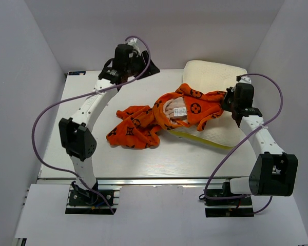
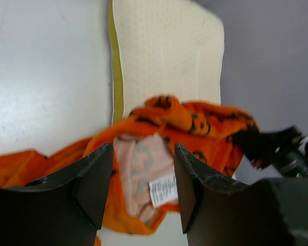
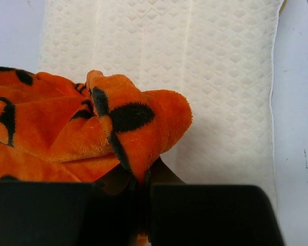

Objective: Put the pillow into the pillowcase

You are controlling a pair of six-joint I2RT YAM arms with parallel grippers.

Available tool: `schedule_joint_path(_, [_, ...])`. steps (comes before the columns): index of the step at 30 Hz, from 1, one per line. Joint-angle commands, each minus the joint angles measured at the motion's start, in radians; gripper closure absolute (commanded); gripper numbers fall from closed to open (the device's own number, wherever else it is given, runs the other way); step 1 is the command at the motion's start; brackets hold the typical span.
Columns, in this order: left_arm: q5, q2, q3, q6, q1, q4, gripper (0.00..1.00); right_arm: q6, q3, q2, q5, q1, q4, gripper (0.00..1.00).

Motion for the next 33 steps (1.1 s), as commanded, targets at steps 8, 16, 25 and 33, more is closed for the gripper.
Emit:
schedule_joint_path(8, [-0.082, -0.114, -0.238, 0.092, -0.15, -0.125, 0.4, -0.035, 0.019, -0.007, 0.037, -0.069, 0.1, 1.0])
schedule_joint_path(16, [-0.202, -0.034, -0.195, 0.136, -0.197, -0.21, 0.48, -0.036, 0.013, -0.016, 0.007, -0.08, 0.097, 1.0])
schedule_joint_path(25, [-0.185, 0.061, -0.134, 0.138, -0.214, -0.205, 0.48, -0.042, -0.007, -0.039, -0.011, -0.082, 0.095, 1.0])
schedule_joint_path(33, [-0.168, 0.084, -0.072, 0.138, -0.222, -0.211, 0.47, -0.052, -0.016, -0.047, -0.016, -0.082, 0.095, 1.0])
